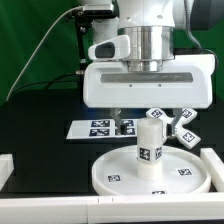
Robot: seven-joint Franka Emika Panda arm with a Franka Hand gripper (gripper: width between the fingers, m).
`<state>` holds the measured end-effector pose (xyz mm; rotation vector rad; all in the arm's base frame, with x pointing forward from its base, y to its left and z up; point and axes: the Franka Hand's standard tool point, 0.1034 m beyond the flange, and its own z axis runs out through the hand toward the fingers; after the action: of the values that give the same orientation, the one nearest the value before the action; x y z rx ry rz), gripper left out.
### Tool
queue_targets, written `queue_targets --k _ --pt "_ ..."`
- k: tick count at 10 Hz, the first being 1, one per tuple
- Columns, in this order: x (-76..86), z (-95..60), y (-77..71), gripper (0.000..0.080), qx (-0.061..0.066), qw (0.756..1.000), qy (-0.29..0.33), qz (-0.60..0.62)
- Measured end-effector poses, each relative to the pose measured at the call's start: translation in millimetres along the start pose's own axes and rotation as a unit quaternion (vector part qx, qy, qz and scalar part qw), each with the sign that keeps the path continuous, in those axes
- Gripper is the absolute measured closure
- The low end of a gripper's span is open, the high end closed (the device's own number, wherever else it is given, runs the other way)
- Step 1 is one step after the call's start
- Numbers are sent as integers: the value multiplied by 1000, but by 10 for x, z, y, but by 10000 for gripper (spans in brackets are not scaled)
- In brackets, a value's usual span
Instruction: Assemble round table
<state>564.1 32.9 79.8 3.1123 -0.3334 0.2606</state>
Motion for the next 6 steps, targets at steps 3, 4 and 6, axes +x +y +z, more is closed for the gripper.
queue_targets --k 3,4,6 --pt "-4 4 -4 395 1 995 0 104" --pt "-6 6 -8 395 1 991 -1 136" --pt "-31 11 -29 395 -6 960 -2 280"
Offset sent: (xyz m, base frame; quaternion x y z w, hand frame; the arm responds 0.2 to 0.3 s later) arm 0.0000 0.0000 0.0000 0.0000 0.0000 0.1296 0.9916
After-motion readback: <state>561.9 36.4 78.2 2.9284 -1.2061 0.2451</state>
